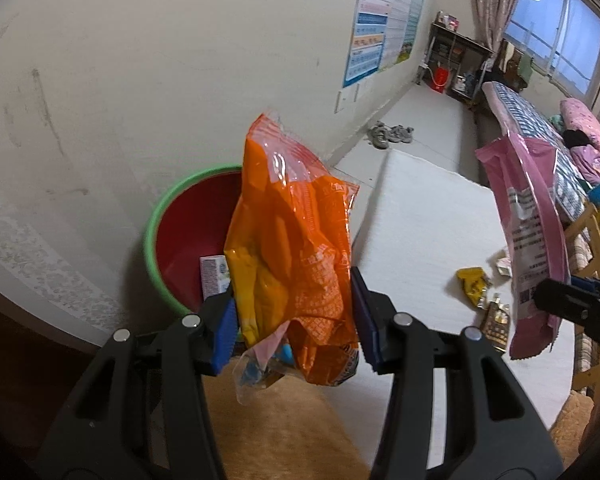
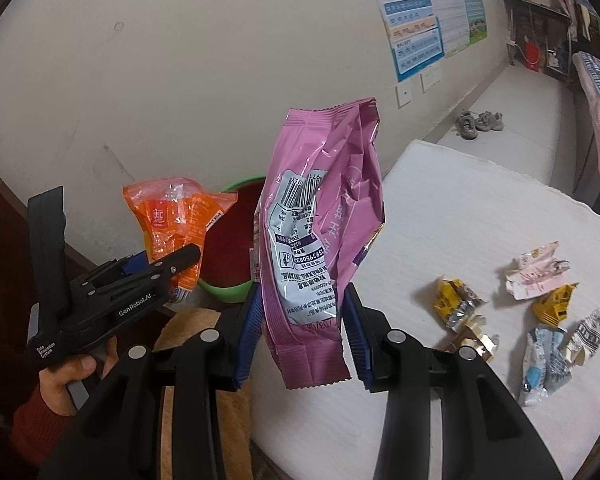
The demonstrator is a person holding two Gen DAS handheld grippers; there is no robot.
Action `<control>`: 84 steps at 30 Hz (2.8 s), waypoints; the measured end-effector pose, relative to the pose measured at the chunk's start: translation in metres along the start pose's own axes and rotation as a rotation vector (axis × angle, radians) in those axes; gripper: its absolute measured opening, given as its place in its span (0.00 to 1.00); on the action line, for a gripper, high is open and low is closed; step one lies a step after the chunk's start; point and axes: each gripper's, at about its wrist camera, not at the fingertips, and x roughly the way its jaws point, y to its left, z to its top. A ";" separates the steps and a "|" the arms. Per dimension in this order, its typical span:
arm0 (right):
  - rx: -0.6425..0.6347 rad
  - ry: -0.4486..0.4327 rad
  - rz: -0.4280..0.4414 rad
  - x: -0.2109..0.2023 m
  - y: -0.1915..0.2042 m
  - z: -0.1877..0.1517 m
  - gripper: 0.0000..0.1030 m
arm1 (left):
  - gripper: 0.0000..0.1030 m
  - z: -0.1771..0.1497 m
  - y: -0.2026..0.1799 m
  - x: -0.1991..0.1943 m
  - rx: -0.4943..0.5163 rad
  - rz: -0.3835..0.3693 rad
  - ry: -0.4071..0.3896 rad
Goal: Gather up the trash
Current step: 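Carry the orange bag and pink bag with both tools over the red bin, then open both tools over the red bin to drop both bags, then grasp the white patterned paper with the right tool while the left tool grasps the brown cigarette pack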
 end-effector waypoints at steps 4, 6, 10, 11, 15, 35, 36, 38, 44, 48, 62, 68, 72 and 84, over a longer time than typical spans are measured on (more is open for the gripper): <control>-0.032 0.026 0.000 0.013 0.011 0.004 0.39 | 0.46 0.003 0.016 0.003 -0.012 0.020 -0.003; -0.039 0.030 0.001 0.018 0.015 0.006 0.39 | 0.46 0.003 0.022 0.003 -0.019 0.027 -0.004; -0.051 0.039 0.001 0.026 0.025 0.008 0.39 | 0.46 0.006 0.033 0.007 -0.032 0.034 -0.007; -0.054 0.045 0.001 0.029 0.027 0.008 0.39 | 0.46 0.006 0.035 0.008 -0.035 0.035 -0.008; -0.064 0.058 0.000 0.038 0.032 0.012 0.39 | 0.46 0.007 0.042 0.011 -0.039 0.039 -0.008; -0.184 0.119 -0.001 0.089 0.062 0.046 0.40 | 0.47 0.010 0.072 0.047 -0.056 0.088 0.053; -0.185 0.124 -0.001 0.092 0.062 0.047 0.40 | 0.47 0.010 0.073 0.048 -0.060 0.085 0.058; -0.190 0.135 -0.004 0.100 0.064 0.049 0.40 | 0.47 0.010 0.076 0.052 -0.078 0.079 0.069; -0.205 0.175 -0.007 0.118 0.066 0.045 0.40 | 0.47 0.007 0.078 0.064 -0.106 0.071 0.102; -0.183 0.193 -0.002 0.129 0.064 0.049 0.40 | 0.47 0.009 0.080 0.074 -0.099 0.072 0.123; -0.177 0.164 -0.001 0.142 0.076 0.065 0.67 | 0.76 0.016 0.093 0.091 -0.097 0.124 0.123; -0.140 0.113 -0.005 0.110 0.058 0.050 0.71 | 0.76 0.008 0.097 0.078 -0.129 0.140 0.099; -0.083 0.058 -0.098 0.070 0.014 0.023 0.79 | 0.76 0.006 0.085 0.060 -0.138 0.126 0.059; 0.418 -0.020 -0.510 -0.042 -0.220 -0.068 0.79 | 0.76 -0.014 -0.026 0.046 -0.029 -0.037 0.084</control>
